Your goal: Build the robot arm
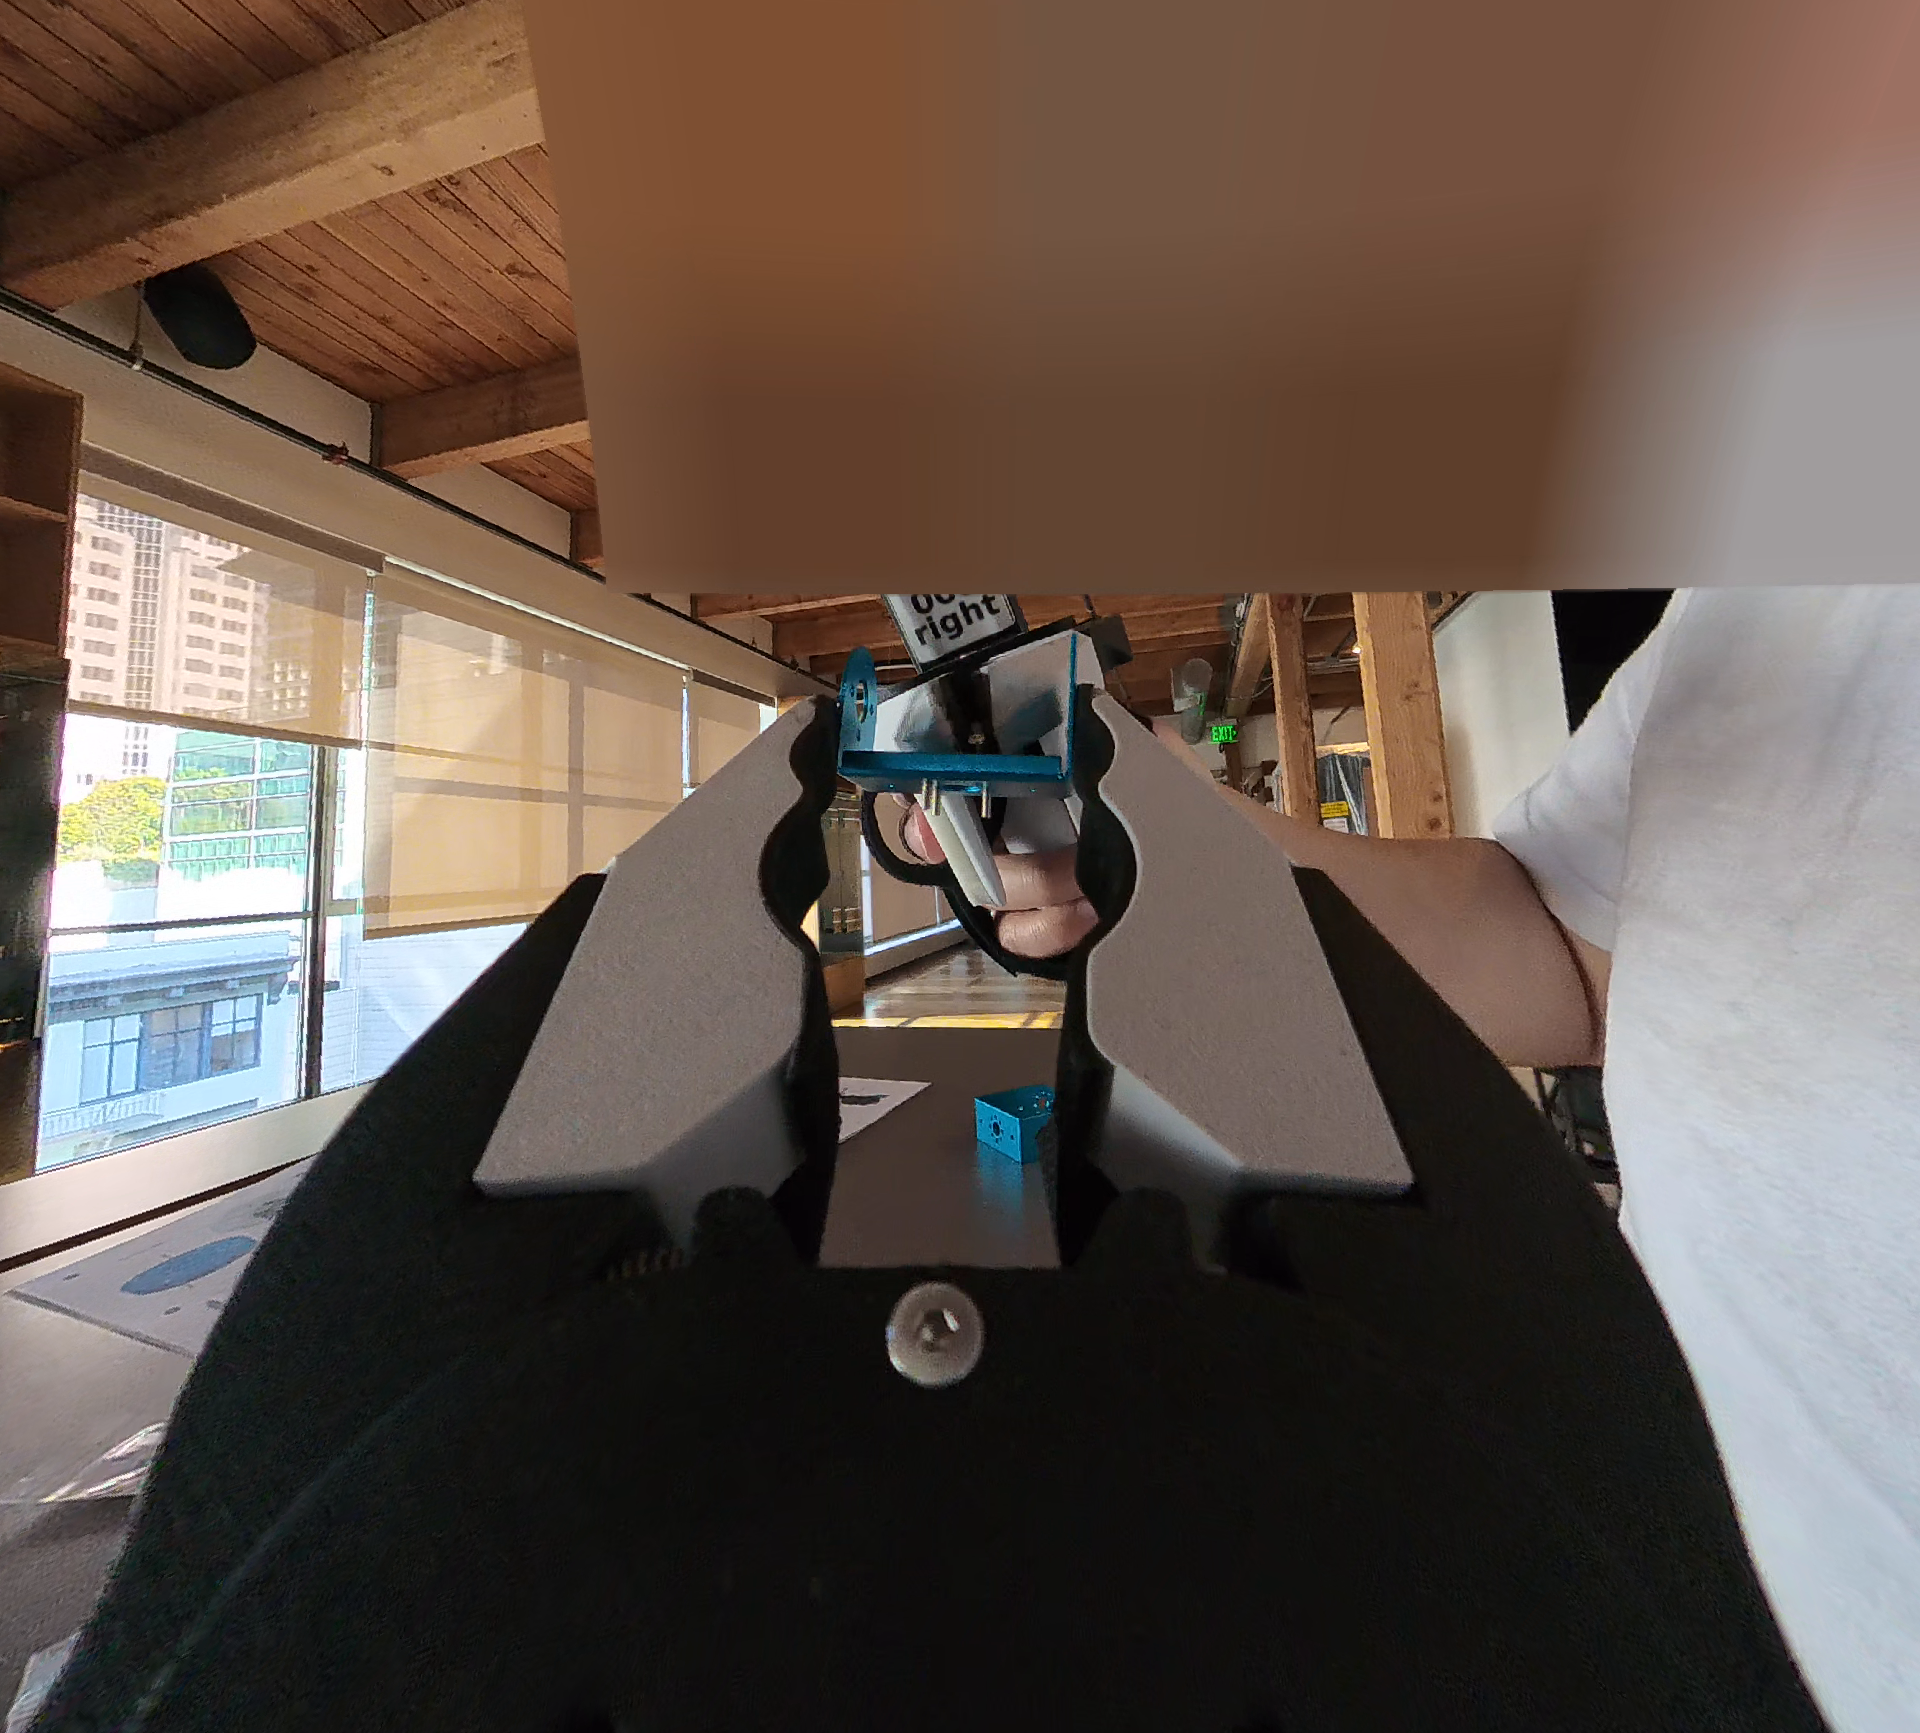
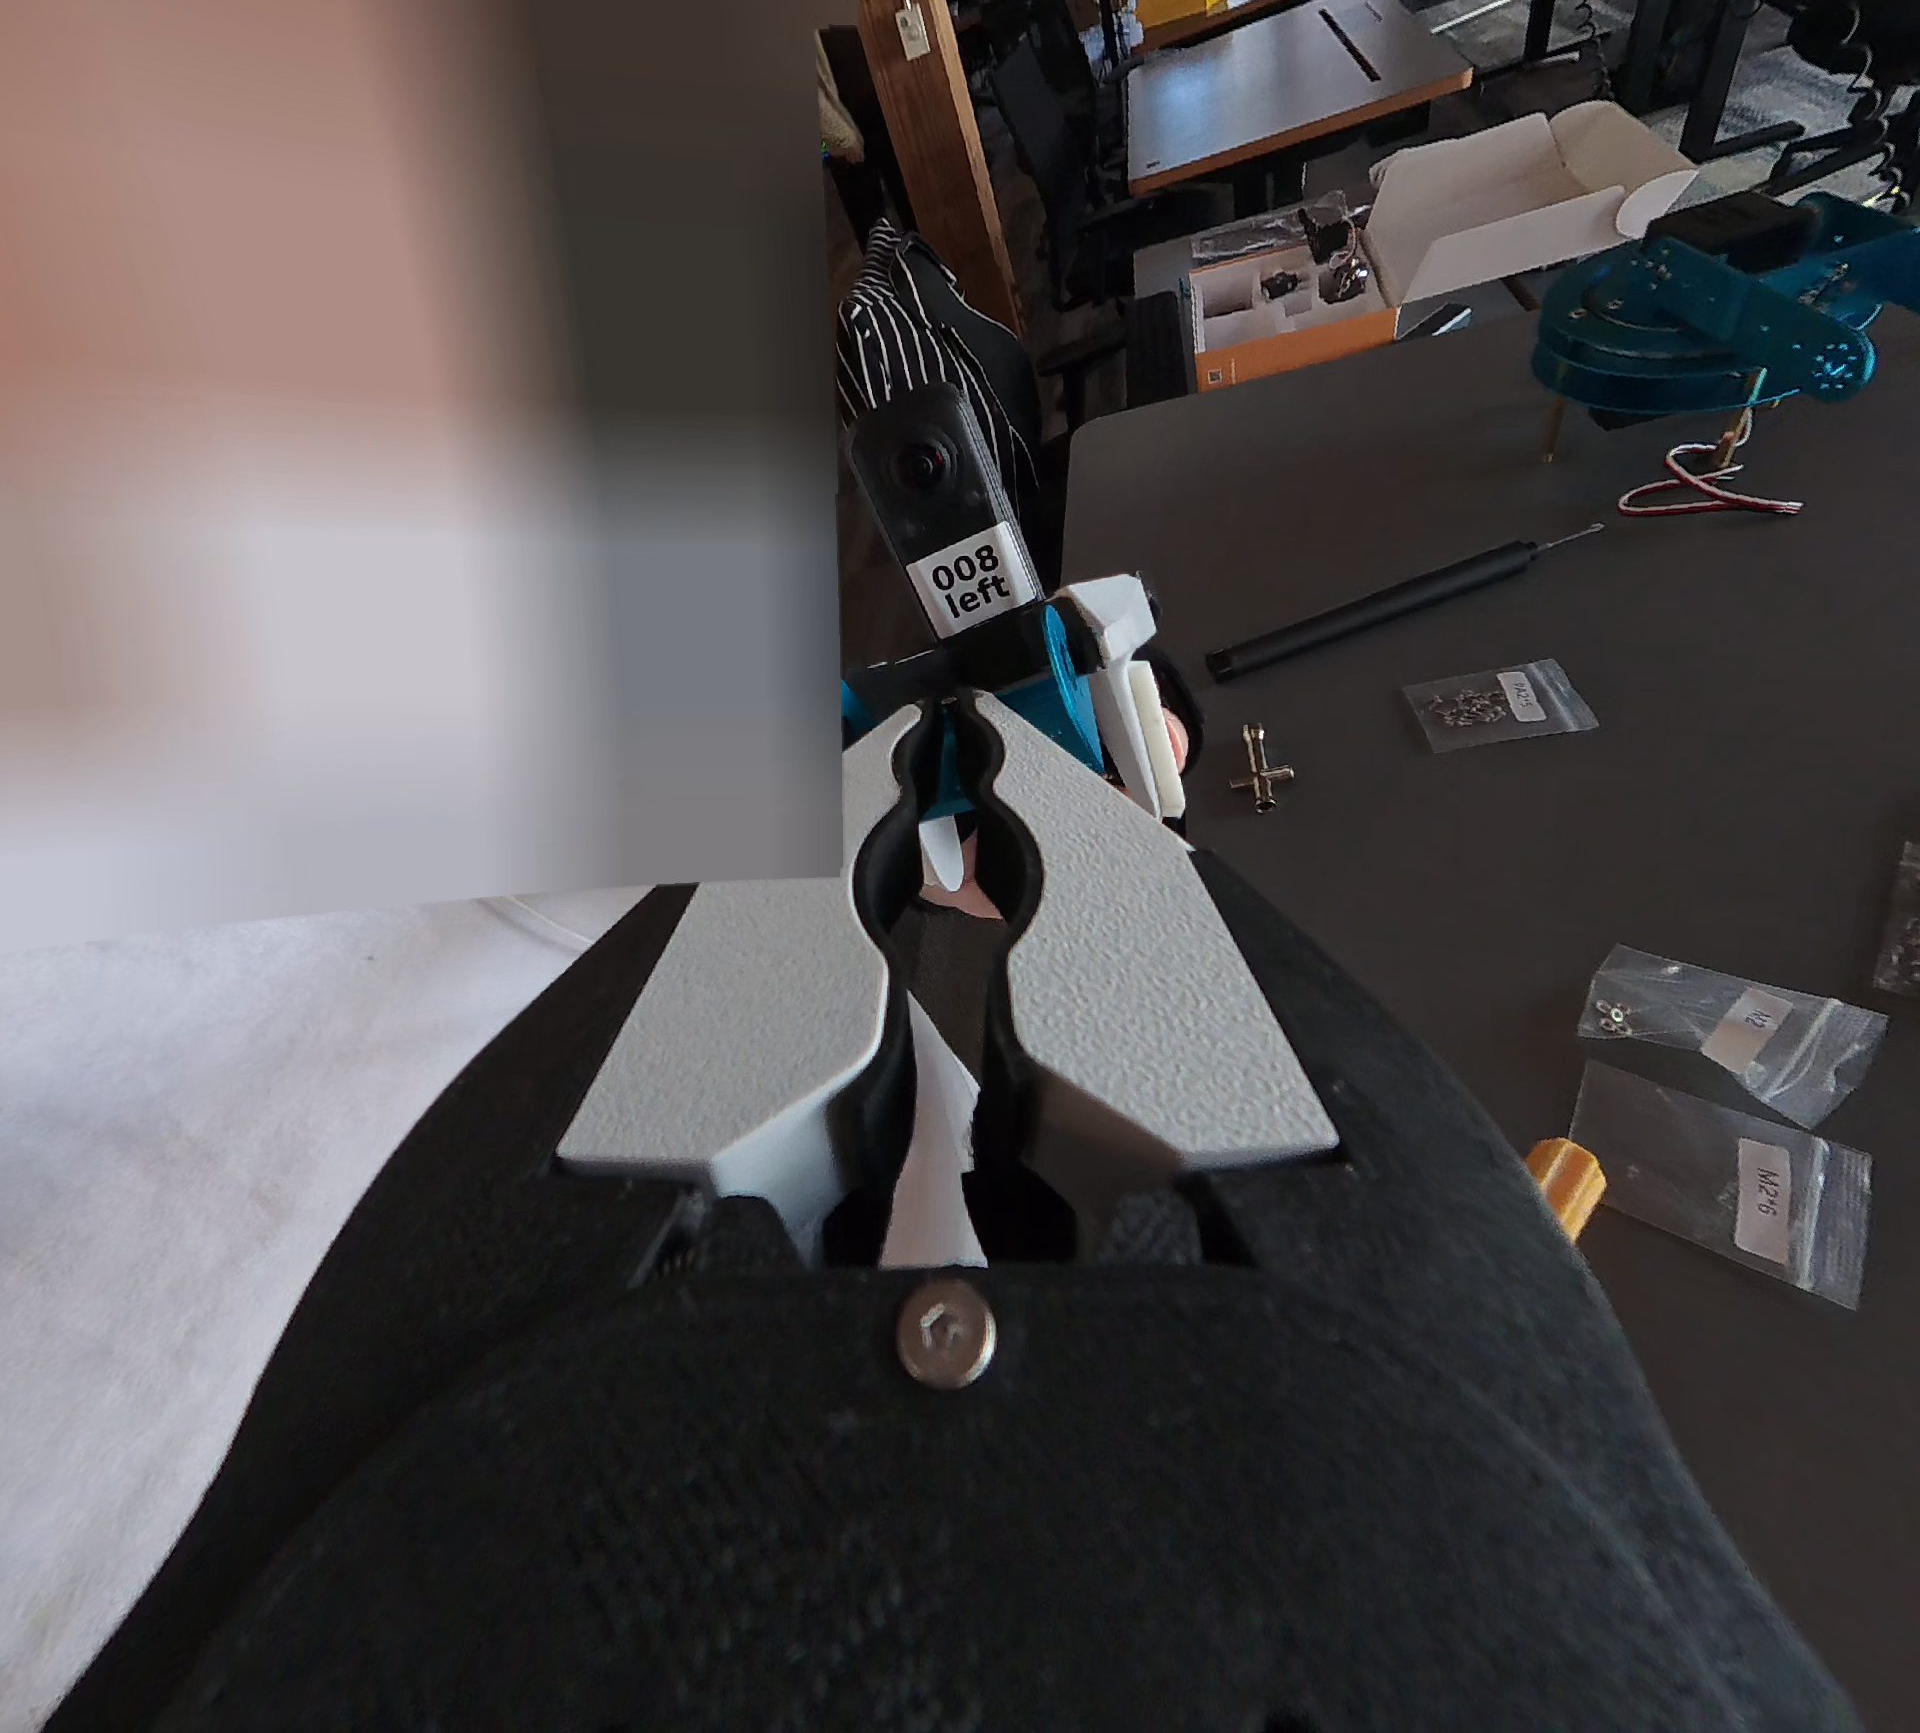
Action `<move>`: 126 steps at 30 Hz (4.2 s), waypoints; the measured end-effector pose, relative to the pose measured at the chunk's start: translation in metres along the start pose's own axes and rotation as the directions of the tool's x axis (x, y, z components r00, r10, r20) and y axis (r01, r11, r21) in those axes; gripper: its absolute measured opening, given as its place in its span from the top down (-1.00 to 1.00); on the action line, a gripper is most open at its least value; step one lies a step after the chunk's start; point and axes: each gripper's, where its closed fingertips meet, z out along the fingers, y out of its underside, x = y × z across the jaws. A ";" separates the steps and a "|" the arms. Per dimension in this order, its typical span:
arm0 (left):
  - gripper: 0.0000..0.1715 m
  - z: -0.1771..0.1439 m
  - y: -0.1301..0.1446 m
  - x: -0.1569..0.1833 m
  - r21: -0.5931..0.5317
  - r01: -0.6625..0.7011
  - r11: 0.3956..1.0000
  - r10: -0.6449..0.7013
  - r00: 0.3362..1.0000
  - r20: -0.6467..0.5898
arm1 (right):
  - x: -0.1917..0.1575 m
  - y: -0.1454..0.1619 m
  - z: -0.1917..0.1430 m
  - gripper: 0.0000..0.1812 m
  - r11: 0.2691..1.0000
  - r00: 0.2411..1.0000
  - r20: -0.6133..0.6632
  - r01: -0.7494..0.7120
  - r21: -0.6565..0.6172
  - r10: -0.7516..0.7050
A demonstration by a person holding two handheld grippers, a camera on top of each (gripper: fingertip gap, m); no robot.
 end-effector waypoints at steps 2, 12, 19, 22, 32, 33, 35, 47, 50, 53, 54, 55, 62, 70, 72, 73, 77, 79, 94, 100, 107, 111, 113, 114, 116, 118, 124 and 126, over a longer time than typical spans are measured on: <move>0.49 0.000 -0.001 0.000 0.006 -0.001 1.000 0.001 1.000 0.001 | 0.000 -0.001 0.001 0.99 1.000 1.000 0.005 -0.002 -0.003 0.002; 0.49 -0.001 -0.004 0.000 0.011 -0.007 1.000 0.007 1.000 0.000 | 0.001 0.001 -0.001 0.99 0.997 0.998 -0.037 0.050 -0.062 -0.052; 0.49 -0.001 -0.006 0.002 0.017 -0.007 1.000 0.007 1.000 -0.005 | -0.001 0.000 0.001 1.00 0.996 0.997 -0.033 0.061 -0.062 -0.063; 0.49 -0.002 -0.006 0.002 0.019 -0.006 1.000 0.006 1.000 -0.005 | -0.002 0.000 0.002 1.00 0.996 0.997 -0.031 0.065 -0.068 -0.067; 0.49 -0.002 -0.006 0.004 0.015 -0.008 1.000 0.008 1.000 -0.005 | -0.003 0.001 0.003 1.00 0.990 0.993 -0.053 0.097 -0.099 -0.103; 0.49 -0.002 -0.006 0.005 0.016 -0.008 1.000 0.008 1.000 -0.005 | -0.003 0.001 0.003 1.00 0.989 0.992 -0.059 0.101 -0.106 -0.107; 0.49 -0.002 -0.006 0.005 0.015 -0.011 1.000 0.011 1.000 -0.006 | -0.003 0.001 0.002 1.00 0.987 0.990 -0.067 0.113 -0.117 -0.121; 0.49 0.000 -0.001 0.008 -0.004 -0.010 1.000 0.010 1.000 -0.013 | -0.003 0.006 -0.001 1.00 0.968 0.981 -0.103 0.141 -0.208 -0.165; 0.49 0.000 0.000 0.009 -0.015 -0.020 1.000 0.019 1.000 -0.013 | -0.003 0.007 -0.003 1.00 0.959 0.978 -0.108 0.149 -0.239 -0.179; 0.49 0.001 0.001 0.010 -0.018 -0.024 1.000 0.024 1.000 -0.015 | -0.004 0.008 -0.005 0.99 0.945 0.973 -0.116 0.161 -0.285 -0.201; 0.49 0.001 0.000 0.009 -0.017 -0.021 1.000 0.021 1.000 -0.015 | -0.004 0.009 -0.006 0.99 0.939 0.970 -0.120 0.168 -0.299 -0.212; 0.49 0.001 0.001 0.009 -0.018 -0.019 1.000 0.019 1.000 -0.015 | -0.004 0.009 -0.007 0.99 0.934 0.967 -0.124 0.173 -0.312 -0.220; 0.49 0.003 0.003 0.012 -0.033 -0.034 0.999 0.033 0.999 -0.021 | -0.006 0.012 -0.010 0.99 0.922 0.965 -0.138 0.165 -0.349 -0.225; 0.49 0.005 0.006 0.016 -0.053 -0.051 0.997 0.050 0.998 -0.027 | -0.006 0.015 -0.015 1.00 0.912 0.963 -0.160 0.143 -0.384 -0.218; 0.49 0.005 0.006 0.016 -0.053 -0.050 0.997 0.049 0.998 -0.027 | -0.007 0.015 -0.016 1.00 0.906 0.959 -0.165 0.152 -0.396 -0.232; 0.49 0.005 0.006 0.016 -0.052 -0.050 0.997 0.048 0.998 -0.027 | -0.008 0.015 -0.017 0.99 0.903 0.957 -0.168 0.153 -0.401 -0.237; 0.49 0.005 0.006 0.016 -0.053 -0.048 0.997 0.047 0.999 -0.027 | -0.008 0.015 -0.021 0.99 0.897 0.950 -0.184 0.156 -0.414 -0.251; 0.49 0.006 0.006 0.016 -0.056 -0.051 0.997 0.049 0.998 -0.029 | -0.009 0.015 -0.022 1.00 0.900 0.952 -0.186 0.150 -0.410 -0.243; 0.49 0.007 0.005 0.017 -0.048 -0.037 0.998 0.036 0.999 -0.035 | -0.009 0.011 -0.029 1.00 0.934 0.963 -0.185 0.125 -0.336 -0.195; 0.49 0.006 0.006 0.015 -0.048 -0.043 0.998 0.042 0.999 -0.030 | -0.006 0.010 -0.029 1.00 0.969 0.983 -0.156 0.060 -0.239 -0.099; 0.49 -0.002 0.012 0.016 -0.098 -0.136 0.986 0.131 0.990 -0.055 | -0.012 0.006 -0.029 1.00 0.968 0.982 -0.101 0.138 -0.210 -0.162; 0.49 -0.005 0.023 0.019 -0.225 0.034 0.974 -0.067 0.988 -0.141 | -0.009 0.013 -0.033 0.92 0.943 0.969 -0.092 0.197 -0.267 -0.228; 0.49 -0.008 0.023 0.015 -0.239 0.123 0.963 -0.159 0.977 -0.139 | -0.008 0.018 -0.033 0.91 0.956 0.977 -0.084 0.172 -0.238 -0.197; 0.49 -0.009 0.024 0.013 -0.249 0.165 0.954 -0.203 0.970 -0.137 | -0.006 0.023 -0.033 0.91 0.962 0.980 -0.083 0.160 -0.222 -0.182; 0.49 -0.011 0.032 0.002 -0.279 0.258 0.925 -0.293 0.952 -0.090 | 0.002 0.038 -0.036 0.89 0.970 0.981 -0.108 0.136 -0.203 -0.161; 0.49 -0.013 0.041 -0.008 -0.294 0.353 0.888 -0.384 0.922 -0.056 | 0.009 0.054 -0.040 0.88 0.981 0.986 -0.125 0.090 -0.170 -0.112; 0.49 -0.005 0.059 -0.003 -0.346 0.327 0.880 -0.378 0.921 -0.091 | 0.014 0.063 -0.056 0.89 1.000 0.990 -0.142 0.007 -0.008 -0.008; 0.48 -0.002 0.062 -0.001 -0.353 0.314 0.881 -0.370 0.924 -0.100 | 0.018 0.057 -0.064 0.90 0.999 0.981 -0.189 0.041 0.008 -0.039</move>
